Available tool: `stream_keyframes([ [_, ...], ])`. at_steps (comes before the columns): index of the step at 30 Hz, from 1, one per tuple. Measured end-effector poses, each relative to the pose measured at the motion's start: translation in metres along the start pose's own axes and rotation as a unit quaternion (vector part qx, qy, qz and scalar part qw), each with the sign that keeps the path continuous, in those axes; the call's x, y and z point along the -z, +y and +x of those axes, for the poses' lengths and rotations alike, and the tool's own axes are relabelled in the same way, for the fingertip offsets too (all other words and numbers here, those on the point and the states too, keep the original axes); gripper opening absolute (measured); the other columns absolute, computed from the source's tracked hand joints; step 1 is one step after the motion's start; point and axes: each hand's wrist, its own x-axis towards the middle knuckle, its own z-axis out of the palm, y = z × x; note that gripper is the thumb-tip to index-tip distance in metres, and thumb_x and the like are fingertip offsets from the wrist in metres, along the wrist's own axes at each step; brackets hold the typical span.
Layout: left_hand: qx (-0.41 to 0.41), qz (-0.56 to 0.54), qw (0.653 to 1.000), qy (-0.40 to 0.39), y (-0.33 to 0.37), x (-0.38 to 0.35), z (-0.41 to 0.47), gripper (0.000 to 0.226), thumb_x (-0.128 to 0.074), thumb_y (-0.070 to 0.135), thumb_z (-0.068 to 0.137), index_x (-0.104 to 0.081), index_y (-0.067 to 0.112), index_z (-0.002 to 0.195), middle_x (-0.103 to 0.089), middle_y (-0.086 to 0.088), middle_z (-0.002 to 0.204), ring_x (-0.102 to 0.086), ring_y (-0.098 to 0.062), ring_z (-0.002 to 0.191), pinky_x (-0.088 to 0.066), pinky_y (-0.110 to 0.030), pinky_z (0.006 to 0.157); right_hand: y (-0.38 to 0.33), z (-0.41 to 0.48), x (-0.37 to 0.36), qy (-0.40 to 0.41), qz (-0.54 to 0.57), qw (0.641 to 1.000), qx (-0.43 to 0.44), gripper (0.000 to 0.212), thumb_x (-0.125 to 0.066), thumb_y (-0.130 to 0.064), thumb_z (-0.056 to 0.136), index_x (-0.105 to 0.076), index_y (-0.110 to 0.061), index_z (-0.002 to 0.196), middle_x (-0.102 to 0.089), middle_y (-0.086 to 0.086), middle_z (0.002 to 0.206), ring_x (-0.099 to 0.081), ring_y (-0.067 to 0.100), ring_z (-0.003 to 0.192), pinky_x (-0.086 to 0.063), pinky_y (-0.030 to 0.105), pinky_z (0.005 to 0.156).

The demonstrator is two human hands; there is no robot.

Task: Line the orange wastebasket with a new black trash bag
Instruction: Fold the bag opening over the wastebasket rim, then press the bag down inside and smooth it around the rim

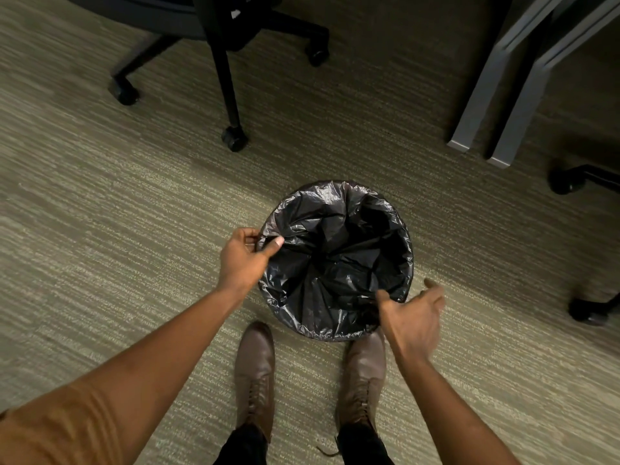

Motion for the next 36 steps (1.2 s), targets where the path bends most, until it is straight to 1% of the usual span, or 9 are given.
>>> stream_keyframes([
  [5,-0.057,0.117,0.991,0.023,0.005,-0.006,-0.012,0.06,-0.086,0.015,0.093,-0.054,0.01,0.144,-0.072,-0.013,0.133,-0.073,-0.038,0.118,-0.063,-0.052,0.102,-0.025,0.035,0.016,0.028,-0.072,0.976,0.201,0.09,-0.082,-0.043,0.083,-0.036,-0.007,0.152,-0.05,0.02,0.146,-0.057,0.037,0.125,-0.057,0.053,0.099],
  [10,-0.077,0.207,0.975,0.025,-0.002,-0.011,-0.016,0.069,-0.079,0.003,0.096,-0.043,0.009,0.155,-0.075,-0.015,0.123,-0.078,-0.033,0.096,-0.069,-0.046,0.082,-0.055,0.069,0.014,-0.015,-0.161,0.952,0.259,0.073,-0.077,-0.01,0.09,-0.034,-0.003,0.149,-0.064,0.025,0.131,-0.071,0.04,0.088,-0.057,0.043,0.066],
  [13,-0.113,0.271,0.956,0.02,-0.009,-0.012,-0.015,0.087,-0.078,-0.001,0.096,-0.027,0.008,0.165,-0.074,-0.018,0.122,-0.065,-0.011,0.064,-0.055,-0.023,0.052,-0.055,0.078,0.007,-0.022,-0.21,0.934,0.288,0.067,-0.068,0.007,0.085,-0.033,-0.006,0.14,-0.067,0.025,0.115,-0.062,0.036,0.071,-0.052,0.046,0.06],
  [16,-0.164,0.324,0.932,-0.006,-0.015,-0.014,-0.016,0.099,-0.073,-0.006,0.096,-0.009,0.008,0.171,-0.055,-0.024,0.152,-0.064,-0.011,0.064,-0.041,-0.016,0.045,-0.053,0.083,0.0,-0.029,-0.21,0.929,0.304,0.066,-0.066,0.01,0.085,-0.03,-0.011,0.136,-0.064,0.027,0.118,-0.065,0.042,0.075,-0.047,0.046,0.061],
  [19,-0.225,0.431,0.872,0.057,-0.011,-0.017,-0.022,0.094,-0.066,0.024,0.104,-0.005,-0.001,0.171,-0.019,-0.031,0.177,-0.063,-0.046,0.135,-0.066,-0.037,0.09,-0.052,0.088,-0.003,-0.02,-0.223,0.925,0.308,0.082,-0.076,-0.011,0.088,-0.024,-0.008,0.151,-0.054,0.031,0.134,-0.067,0.048,0.099,-0.051,0.052,0.074],
  [22,-0.319,0.528,0.783,0.076,0.002,-0.022,-0.037,0.087,-0.054,0.052,0.105,-0.029,-0.007,0.165,-0.01,-0.035,0.178,-0.017,-0.051,0.166,-0.016,-0.064,0.134,-0.054,0.081,0.0,0.059,-0.282,0.879,0.381,0.101,-0.068,-0.05,0.09,-0.017,-0.003,0.164,-0.024,0.033,0.165,-0.032,0.051,0.151,-0.036,0.06,0.117],
  [25,-0.476,0.536,0.696,-0.047,0.0,-0.036,-0.051,0.071,-0.055,0.058,0.103,-0.065,0.0,0.143,-0.04,-0.032,0.17,-0.024,-0.043,0.164,0.007,-0.055,0.136,-0.051,0.066,-0.004,0.029,-0.274,0.788,0.551,0.092,-0.06,-0.05,0.092,-0.024,-0.01,0.166,-0.008,0.021,0.176,-0.007,0.041,0.164,-0.025,0.057,0.124],
  [28,-0.486,0.571,0.641,-0.164,-0.005,-0.047,-0.06,0.075,-0.043,0.065,0.103,-0.074,0.001,0.13,-0.056,-0.029,0.159,-0.034,-0.041,0.162,0.002,-0.052,0.138,-0.044,0.053,-0.012,-0.058,-0.336,0.696,0.632,0.083,-0.059,-0.051,0.091,-0.036,-0.016,0.163,-0.016,0.02,0.176,-0.008,0.037,0.164,-0.021,0.055,0.128],
  [36,-0.395,0.61,0.672,-0.144,-0.003,-0.053,-0.039,0.085,-0.018,0.064,0.11,-0.07,0.002,0.137,-0.038,-0.027,0.173,-0.014,-0.04,0.17,0.003,-0.058,0.137,-0.059,0.066,-0.017,-0.086,-0.489,0.629,0.598,0.102,-0.042,-0.074,0.091,-0.022,-0.009,0.168,-0.003,0.026,0.176,0.008,0.043,0.163,-0.006,0.06,0.13],
])
